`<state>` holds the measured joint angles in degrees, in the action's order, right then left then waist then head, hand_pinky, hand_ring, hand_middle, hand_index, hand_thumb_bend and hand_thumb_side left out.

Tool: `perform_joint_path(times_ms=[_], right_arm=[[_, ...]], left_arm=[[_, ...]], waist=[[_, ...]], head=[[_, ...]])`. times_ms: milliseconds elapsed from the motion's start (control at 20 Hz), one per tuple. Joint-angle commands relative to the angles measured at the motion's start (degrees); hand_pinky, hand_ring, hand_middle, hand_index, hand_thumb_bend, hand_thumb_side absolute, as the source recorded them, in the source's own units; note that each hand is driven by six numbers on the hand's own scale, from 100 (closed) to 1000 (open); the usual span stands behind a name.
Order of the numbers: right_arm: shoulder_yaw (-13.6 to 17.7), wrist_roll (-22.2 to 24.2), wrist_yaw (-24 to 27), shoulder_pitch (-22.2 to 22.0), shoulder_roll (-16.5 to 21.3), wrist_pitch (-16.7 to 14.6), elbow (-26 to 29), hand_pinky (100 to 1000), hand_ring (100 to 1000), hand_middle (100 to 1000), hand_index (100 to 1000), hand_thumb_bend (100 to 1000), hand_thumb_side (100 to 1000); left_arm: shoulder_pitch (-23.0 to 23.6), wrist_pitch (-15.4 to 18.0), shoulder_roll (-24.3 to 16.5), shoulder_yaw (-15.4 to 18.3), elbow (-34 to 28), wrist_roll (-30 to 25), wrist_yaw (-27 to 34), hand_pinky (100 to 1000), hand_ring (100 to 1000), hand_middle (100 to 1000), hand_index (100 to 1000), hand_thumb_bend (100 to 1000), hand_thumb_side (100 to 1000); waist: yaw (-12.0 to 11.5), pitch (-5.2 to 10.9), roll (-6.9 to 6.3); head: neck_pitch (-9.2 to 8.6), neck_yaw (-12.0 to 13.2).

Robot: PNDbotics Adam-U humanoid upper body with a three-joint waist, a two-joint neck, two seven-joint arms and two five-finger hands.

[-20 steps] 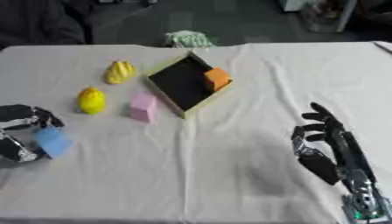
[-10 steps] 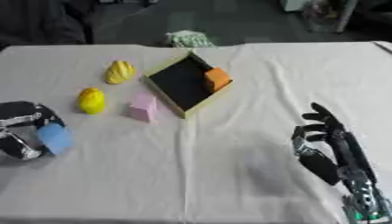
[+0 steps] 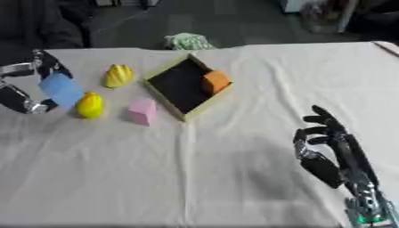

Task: Pick up objects on the table and place them in the box.

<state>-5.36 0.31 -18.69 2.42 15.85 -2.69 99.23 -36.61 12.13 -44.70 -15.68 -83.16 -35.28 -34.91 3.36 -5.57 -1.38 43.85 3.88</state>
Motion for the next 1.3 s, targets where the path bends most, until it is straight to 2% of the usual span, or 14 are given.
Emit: perform_joint_path(times_ms=[50, 300, 350, 400, 850, 1300], right_arm=[[-0.22, 0.38, 0.29, 0.36, 0.48, -0.12, 0.5, 655, 738, 793, 984, 100, 377], [-1.04, 1.1, 0.73, 0.91, -0.11, -0.46, 0.58, 654, 737, 792, 984, 100, 382], [-1.16, 1.22, 0.82, 1.04, -0.13, -0.49, 0.57, 654, 737, 792, 984, 100, 371], [-1.3, 1.33, 0.91, 1.2, -0.11, -0.51, 0.57, 655, 737, 792, 984, 100, 382], [-2.67, 2.61, 1.82, 3.24, -0.57, -0.96, 0.94, 654, 736, 791, 984, 100, 390], [-3.49, 3.52, 2.39, 4.77, -1.05, -1.12, 1.08, 654, 736, 791, 984, 100, 390]], left_arm=[[-4.26, 0.81, 2.75, -1.21, 3.57, -0.63, -1.89, 696, 575, 576, 738, 245, 147], [-11.41, 2.41, 10.0, -2.39, 10.62, 1.53, -6.26, 700, 581, 582, 745, 259, 161], [-12.46, 2.76, 11.42, -2.52, 11.98, 2.26, -7.14, 700, 583, 586, 746, 218, 300], [-13.36, 3.12, 12.8, -2.61, 13.21, 3.06, -8.03, 701, 584, 585, 747, 264, 167], [-16.55, 6.19, 19.9, -2.67, 20.73, 10.77, -16.61, 712, 619, 621, 780, 306, 186], [-17.49, 7.25, 23.28, -2.64, 24.63, 18.47, -25.6, 741, 660, 673, 825, 330, 210]], waist=[[0.42, 0.86, 0.15], [2.54, 0.47, 0.34], [2.92, 0.3, 0.33], [3.37, 0.12, 0.33], [6.92, -1.91, 0.3], [8.89, -3.24, 0.71]], head=[[0.27, -0.2], [0.27, 0.3], [0.27, 0.35], [0.27, 0.44], [0.27, 1.39], [0.27, 2.06]])
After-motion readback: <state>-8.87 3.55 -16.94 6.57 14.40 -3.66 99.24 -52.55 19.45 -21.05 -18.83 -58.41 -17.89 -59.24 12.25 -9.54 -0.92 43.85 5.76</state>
